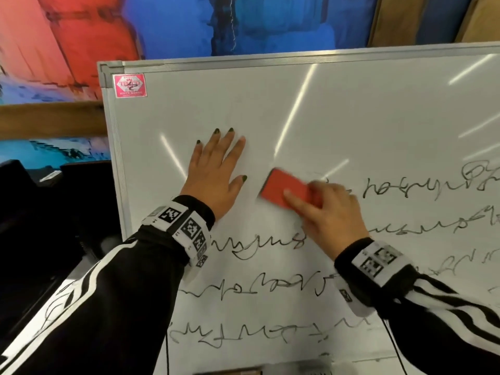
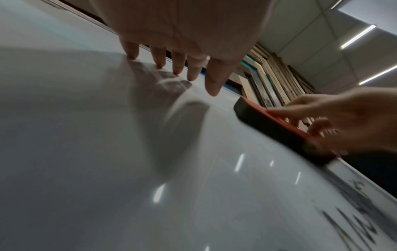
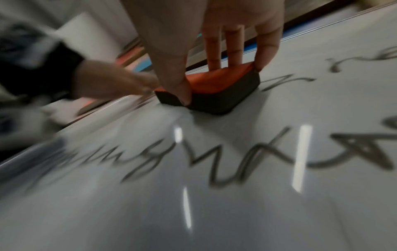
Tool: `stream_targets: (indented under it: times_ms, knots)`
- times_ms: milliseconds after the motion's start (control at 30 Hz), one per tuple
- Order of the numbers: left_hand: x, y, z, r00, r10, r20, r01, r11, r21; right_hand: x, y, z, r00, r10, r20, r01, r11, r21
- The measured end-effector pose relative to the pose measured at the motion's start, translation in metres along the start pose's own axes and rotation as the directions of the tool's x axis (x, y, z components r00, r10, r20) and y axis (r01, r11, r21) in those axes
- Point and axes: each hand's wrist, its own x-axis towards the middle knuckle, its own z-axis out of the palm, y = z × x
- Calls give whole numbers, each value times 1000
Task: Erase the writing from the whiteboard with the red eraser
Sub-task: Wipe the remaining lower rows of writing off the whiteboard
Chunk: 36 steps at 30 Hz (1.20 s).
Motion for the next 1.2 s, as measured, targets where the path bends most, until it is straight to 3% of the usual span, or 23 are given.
stream_targets:
  times_ms: [67,133,300,367,467,533,633,667,733,833,900,967,1033,1100,1200]
  knots:
    - [-3,2,3,999,35,-16,-35,999,14,9,14,-9,978,194,-74,-191,981,44]
    - [-4,6,6,997,78,-27,-78,997,11,11,6,-8,956,270,-111,-265,962,59]
    - [-5,12,14,998,61,-25,-62,998,-33,-16,-5,2,999,-1,36,0,1000,19]
    - [-5,11,15,998,60,-28,-61,998,-23,-12,18,-7,994,108,6,-108,994,28]
    - [-5,11,16,998,55,-29,-56,998,-23,-1,20,-13,942,323,-88,-319,946,63]
    - [-5,13,16,998,49,-33,-50,998,-29,-2,0,-5,957,278,-89,-272,960,71]
    - [-5,13,16,998,40,-39,-41,999,-33,-19,-15,4,996,85,8,-85,995,56]
    - [-5,13,16,998,42,-41,-43,999,-30,-22,-10,2,996,87,13,-87,994,62]
    - [-5,12,15,998,45,-40,-46,999,-22,-19,5,-3,973,227,-29,-224,970,99]
    - [-5,11,15,998,47,-43,-48,999,-15,-10,9,-6,887,448,-113,-430,890,150]
    - [-6,11,17,998,40,-45,-41,999,-17,-11,-6,-1,909,403,-106,-389,911,135]
    - [-6,12,17,998,33,-53,-34,999,-19,-22,-23,8,974,220,-54,-213,971,110]
    - [-6,13,18,998,32,-61,-33,999,-20,-33,-23,12,996,94,4,-94,990,102]
    - [-5,12,18,997,28,-65,-29,999,-19,-32,-6,8,990,141,-9,-139,983,116]
    - [-6,12,18,998,27,-61,-28,1000,-12,-25,17,-2,938,333,-98,-321,940,119]
